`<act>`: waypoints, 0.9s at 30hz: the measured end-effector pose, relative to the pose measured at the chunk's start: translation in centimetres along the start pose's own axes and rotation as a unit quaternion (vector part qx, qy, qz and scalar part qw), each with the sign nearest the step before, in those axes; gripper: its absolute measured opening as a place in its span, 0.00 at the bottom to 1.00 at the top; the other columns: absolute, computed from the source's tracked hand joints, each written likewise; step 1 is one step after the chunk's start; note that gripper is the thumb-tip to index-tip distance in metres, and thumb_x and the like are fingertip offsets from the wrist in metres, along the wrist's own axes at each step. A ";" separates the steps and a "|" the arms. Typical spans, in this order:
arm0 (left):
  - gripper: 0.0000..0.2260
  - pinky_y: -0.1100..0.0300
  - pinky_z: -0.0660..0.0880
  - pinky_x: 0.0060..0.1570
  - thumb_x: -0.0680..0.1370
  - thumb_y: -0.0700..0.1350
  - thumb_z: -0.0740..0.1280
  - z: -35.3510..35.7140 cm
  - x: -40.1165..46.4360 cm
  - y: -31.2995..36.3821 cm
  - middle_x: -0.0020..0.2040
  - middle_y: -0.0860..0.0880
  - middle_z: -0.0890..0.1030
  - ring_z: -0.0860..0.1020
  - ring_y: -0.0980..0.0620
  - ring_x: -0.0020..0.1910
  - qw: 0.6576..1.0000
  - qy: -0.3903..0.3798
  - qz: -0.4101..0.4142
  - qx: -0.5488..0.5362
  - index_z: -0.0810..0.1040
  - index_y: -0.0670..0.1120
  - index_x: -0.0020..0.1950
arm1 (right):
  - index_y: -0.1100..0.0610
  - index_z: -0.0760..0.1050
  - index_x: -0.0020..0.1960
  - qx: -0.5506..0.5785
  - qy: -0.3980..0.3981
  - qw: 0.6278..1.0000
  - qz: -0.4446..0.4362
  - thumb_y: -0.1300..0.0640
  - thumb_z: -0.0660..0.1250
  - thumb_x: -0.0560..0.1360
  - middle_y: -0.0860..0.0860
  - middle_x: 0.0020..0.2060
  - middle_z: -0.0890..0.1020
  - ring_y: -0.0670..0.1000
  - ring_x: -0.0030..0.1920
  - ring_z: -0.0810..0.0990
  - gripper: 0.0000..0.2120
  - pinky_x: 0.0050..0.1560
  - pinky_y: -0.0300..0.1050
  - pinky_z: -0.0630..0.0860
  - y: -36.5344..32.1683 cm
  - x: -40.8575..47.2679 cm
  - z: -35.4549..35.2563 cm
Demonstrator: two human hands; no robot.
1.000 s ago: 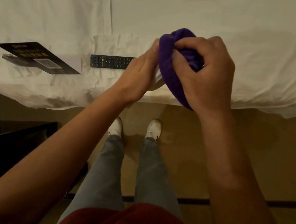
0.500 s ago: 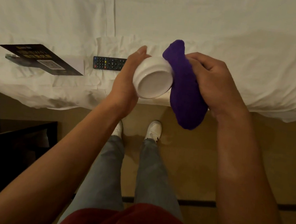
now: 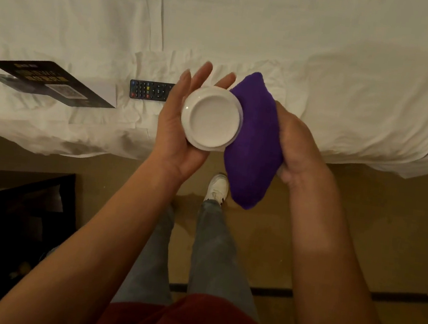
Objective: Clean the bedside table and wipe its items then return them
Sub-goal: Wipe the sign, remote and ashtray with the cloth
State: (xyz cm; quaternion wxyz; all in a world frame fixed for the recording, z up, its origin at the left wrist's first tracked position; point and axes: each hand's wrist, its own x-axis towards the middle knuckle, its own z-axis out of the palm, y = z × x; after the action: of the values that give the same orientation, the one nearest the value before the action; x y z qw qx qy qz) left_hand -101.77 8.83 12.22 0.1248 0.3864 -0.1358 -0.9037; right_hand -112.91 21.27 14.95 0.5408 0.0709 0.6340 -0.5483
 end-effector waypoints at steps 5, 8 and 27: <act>0.18 0.42 0.71 0.71 0.83 0.53 0.58 0.6 1.1 -0.1 0.65 0.37 0.81 0.76 0.37 0.69 0.998 0.016 0.006 -0.065 0.79 0.42 0.60 | 0.47 0.88 0.42 0.061 0.039 0.997 0.023 0.43 0.68 0.79 0.51 0.48 0.89 0.49 0.47 0.88 0.14 0.47 0.47 0.84 1.1 0.7 1.7; 0.17 0.37 0.69 0.71 0.84 0.54 0.57 1.2 1.7 -0.1 0.58 0.37 0.82 0.79 0.34 0.65 0.995 0.062 0.043 -0.068 0.78 0.43 0.57 | 0.46 0.88 0.41 0.057 0.037 0.997 0.028 0.42 0.66 0.80 0.50 0.45 0.89 0.47 0.45 0.88 0.16 0.45 0.45 0.83 2.1 0.6 2.4; 0.19 0.41 0.80 0.58 0.74 0.55 0.75 0.6 1.0 -1.0 0.55 0.49 0.80 0.83 0.40 0.57 0.879 0.111 0.274 0.375 0.73 0.48 0.57 | 0.49 0.84 0.46 0.100 0.022 0.993 0.065 0.40 0.63 0.80 0.49 0.40 0.86 0.47 0.39 0.86 0.17 0.41 0.46 0.80 4.2 -0.1 1.5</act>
State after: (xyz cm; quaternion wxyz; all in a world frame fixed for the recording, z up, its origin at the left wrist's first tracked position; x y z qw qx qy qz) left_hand -103.04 9.52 11.63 0.2277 0.4492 -0.5503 -0.6660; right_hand -109.05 21.76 12.68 0.5515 0.1779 0.5816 -0.5708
